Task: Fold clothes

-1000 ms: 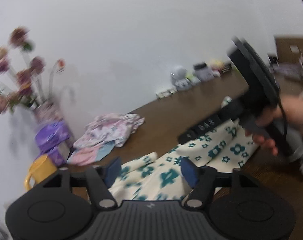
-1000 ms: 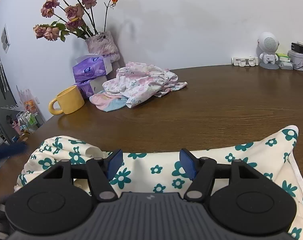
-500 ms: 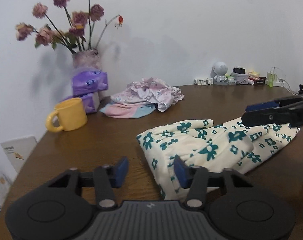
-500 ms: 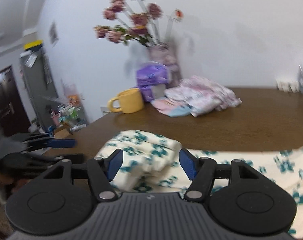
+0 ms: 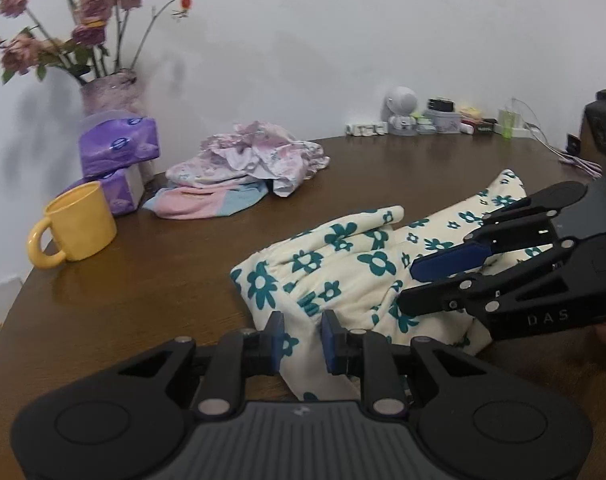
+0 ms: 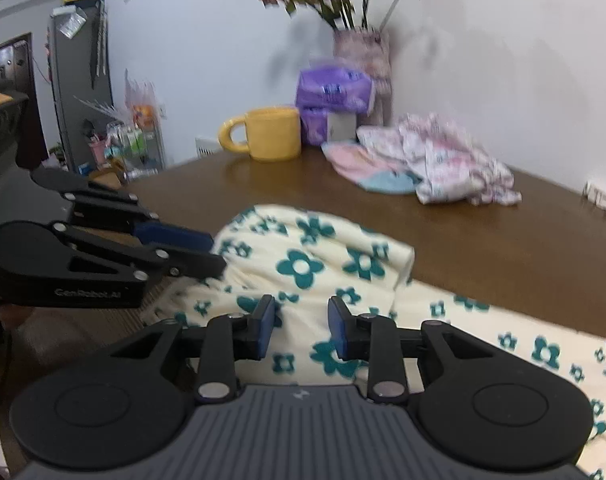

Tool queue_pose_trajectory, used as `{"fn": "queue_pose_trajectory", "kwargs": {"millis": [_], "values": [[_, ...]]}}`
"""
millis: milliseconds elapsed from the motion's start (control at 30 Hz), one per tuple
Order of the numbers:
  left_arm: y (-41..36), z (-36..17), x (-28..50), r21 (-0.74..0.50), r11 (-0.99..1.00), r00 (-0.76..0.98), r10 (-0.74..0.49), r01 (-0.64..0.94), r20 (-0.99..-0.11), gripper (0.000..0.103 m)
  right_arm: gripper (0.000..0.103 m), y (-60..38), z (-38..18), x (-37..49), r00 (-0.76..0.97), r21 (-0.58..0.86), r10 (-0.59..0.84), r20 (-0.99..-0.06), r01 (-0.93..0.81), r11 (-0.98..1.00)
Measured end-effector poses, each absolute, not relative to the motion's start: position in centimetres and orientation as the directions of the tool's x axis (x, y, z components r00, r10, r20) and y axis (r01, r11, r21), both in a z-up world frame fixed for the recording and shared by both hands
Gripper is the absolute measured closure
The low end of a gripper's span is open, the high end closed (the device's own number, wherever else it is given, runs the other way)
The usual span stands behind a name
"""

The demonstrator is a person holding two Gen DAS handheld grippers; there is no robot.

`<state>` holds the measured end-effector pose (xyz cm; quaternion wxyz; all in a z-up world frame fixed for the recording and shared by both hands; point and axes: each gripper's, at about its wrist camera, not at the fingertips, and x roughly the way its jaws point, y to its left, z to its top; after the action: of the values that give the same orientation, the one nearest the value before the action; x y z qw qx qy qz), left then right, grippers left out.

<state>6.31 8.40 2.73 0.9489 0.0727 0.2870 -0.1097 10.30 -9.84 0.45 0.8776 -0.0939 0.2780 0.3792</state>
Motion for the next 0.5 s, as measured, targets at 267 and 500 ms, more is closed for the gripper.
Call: {"fn": "queue_pose_trajectory", "kwargs": {"millis": [267, 500], "values": [[9.6, 4.9, 9.1, 0.082, 0.957, 0.806, -0.187, 0.279, -0.562, 0.087, 0.074, -8.0, 4.2, 11.2, 0.536, 0.061, 0.672, -0.511, -0.757, 0.651], [9.4, 2.9, 11.0, 0.068, 0.931, 0.730, -0.234, 0.358, -0.642, 0.095, 0.085, -4.7, 1.8, 13.9, 0.485, 0.044, 0.595, -0.641, -0.751, 0.659]]}}
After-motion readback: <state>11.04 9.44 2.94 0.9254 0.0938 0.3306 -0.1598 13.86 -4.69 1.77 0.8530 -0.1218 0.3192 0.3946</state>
